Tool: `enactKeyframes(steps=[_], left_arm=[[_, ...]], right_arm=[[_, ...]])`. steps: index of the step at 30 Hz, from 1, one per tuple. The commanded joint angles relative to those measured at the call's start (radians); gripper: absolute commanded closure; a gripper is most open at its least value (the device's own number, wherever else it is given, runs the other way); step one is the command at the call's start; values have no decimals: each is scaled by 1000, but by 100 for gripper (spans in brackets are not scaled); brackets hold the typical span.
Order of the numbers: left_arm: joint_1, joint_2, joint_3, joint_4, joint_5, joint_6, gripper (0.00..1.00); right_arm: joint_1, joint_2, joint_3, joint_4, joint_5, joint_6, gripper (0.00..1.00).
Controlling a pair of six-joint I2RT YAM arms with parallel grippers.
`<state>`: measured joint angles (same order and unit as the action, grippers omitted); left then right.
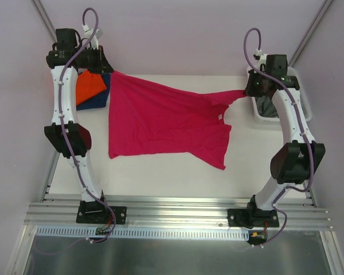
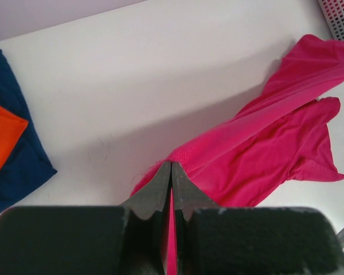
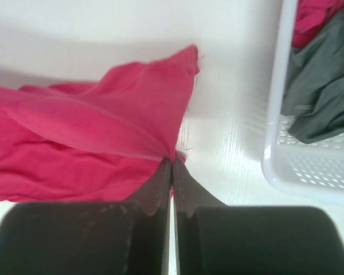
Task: Fold and stack the t-shirts
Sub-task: Fold the tshirt
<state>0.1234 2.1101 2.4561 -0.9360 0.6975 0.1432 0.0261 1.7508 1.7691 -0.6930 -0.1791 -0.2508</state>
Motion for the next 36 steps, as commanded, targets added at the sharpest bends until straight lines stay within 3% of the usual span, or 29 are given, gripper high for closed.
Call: enactKeyframes(steps=[1, 16, 28, 36], left_arm=[[16, -97, -26, -34, -3, 30, 100], [16, -572, -192, -37, 4, 12, 100], [16, -1016, -453, -37, -203, 36, 100], [35, -1174, -523, -34, -329, 35, 100]], right_arm=[[-12, -109, 23, 1, -43, 15, 100], [-43, -487, -11, -3, -118, 67, 99], [-110, -859, -48, -30, -175, 90, 99], [-117, -927, 64, -50, -168, 148, 100]])
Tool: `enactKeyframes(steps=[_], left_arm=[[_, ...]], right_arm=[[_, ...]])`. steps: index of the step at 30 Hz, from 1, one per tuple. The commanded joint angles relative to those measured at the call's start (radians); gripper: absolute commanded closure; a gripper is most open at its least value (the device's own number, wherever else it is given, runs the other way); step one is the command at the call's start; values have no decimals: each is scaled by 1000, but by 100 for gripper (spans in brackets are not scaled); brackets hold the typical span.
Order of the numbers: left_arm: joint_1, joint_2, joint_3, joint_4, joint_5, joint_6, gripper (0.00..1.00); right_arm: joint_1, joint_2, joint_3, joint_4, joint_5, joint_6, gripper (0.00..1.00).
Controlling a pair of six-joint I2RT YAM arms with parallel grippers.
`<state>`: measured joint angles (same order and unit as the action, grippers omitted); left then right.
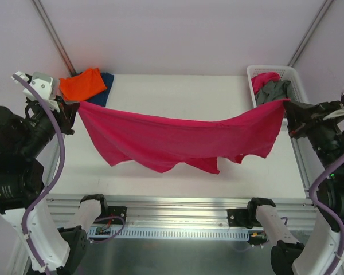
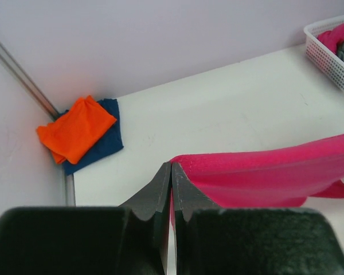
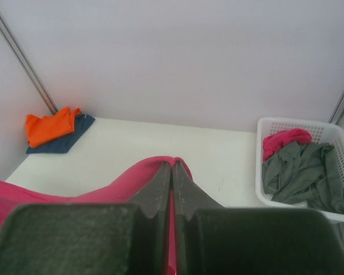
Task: Fold and stack the t-shirts
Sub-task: Fold the tshirt
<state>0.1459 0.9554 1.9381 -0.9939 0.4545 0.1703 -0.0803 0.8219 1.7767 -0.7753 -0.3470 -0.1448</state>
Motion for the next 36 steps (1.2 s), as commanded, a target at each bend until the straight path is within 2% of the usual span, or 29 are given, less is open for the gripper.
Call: enactKeyframes(steps=[1, 8, 12, 15, 19, 25, 31, 36], left_arm=[[12, -26, 1, 27, -97, 8, 100], [14, 9, 70, 93, -204, 15, 100], [15, 55, 59, 190, -211, 29, 100], [14, 97, 24, 325, -198, 61, 100], [15, 236, 105, 360, -229, 87, 100], [14, 295, 130, 370, -261, 182, 100], [14, 244, 108, 403, -323, 326, 100], [15, 195, 131, 414, -332, 360, 100]], right_arm=[[-10, 8, 76, 36, 3, 42, 99], [-13, 140, 309, 70, 43, 27, 100], [-18, 213, 352, 108, 59, 25, 99], [-21, 295, 398, 116, 69, 33, 99], [-26, 399, 470, 116, 89, -1, 99], [-59, 367, 418, 165, 111, -81, 99], [-79, 316, 374, 145, 124, -78, 99], [-87, 284, 415, 125, 138, -94, 99]])
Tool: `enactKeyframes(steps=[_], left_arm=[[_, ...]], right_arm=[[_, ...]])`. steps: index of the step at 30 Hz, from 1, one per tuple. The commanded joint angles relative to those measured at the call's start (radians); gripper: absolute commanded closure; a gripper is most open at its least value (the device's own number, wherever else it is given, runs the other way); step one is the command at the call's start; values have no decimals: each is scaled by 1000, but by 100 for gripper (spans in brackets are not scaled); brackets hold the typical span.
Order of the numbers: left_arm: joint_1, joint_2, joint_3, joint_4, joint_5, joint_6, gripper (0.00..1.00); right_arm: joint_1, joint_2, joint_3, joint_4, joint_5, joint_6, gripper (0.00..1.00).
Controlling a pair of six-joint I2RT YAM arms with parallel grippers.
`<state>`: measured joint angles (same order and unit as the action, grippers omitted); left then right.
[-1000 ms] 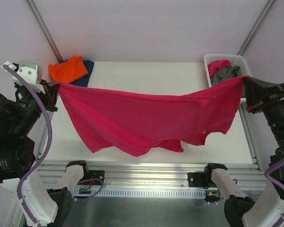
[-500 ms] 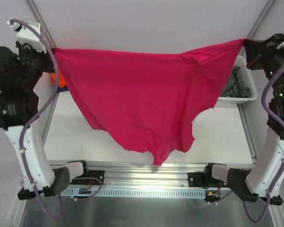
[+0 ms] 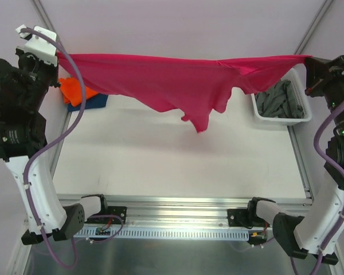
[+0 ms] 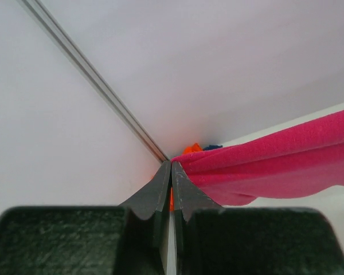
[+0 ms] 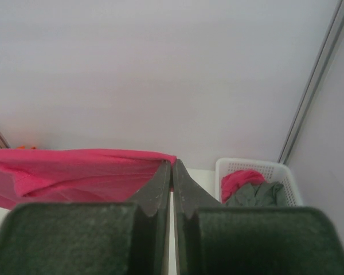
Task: Fold and stack the t-shirts
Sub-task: Fold the tshirt
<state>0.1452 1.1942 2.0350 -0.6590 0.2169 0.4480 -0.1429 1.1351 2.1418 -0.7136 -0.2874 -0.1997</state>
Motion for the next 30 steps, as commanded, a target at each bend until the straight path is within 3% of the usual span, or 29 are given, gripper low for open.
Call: enactKeyframes(steps=[1, 6, 17, 30], left_arm=[[16, -53, 37, 79, -97, 83, 100], [14, -117, 28, 79, -116, 87, 100], [16, -90, -4, 121, -140, 150, 100], [14, 16, -240, 150, -42, 34, 100]], right_arm=[[-24, -35, 82, 51, 79, -43, 100], [-24, -52, 162, 16, 85, -75, 99], [-24, -75, 98, 72, 146, -179, 99], [-27, 144, 12, 74, 64, -81, 100]])
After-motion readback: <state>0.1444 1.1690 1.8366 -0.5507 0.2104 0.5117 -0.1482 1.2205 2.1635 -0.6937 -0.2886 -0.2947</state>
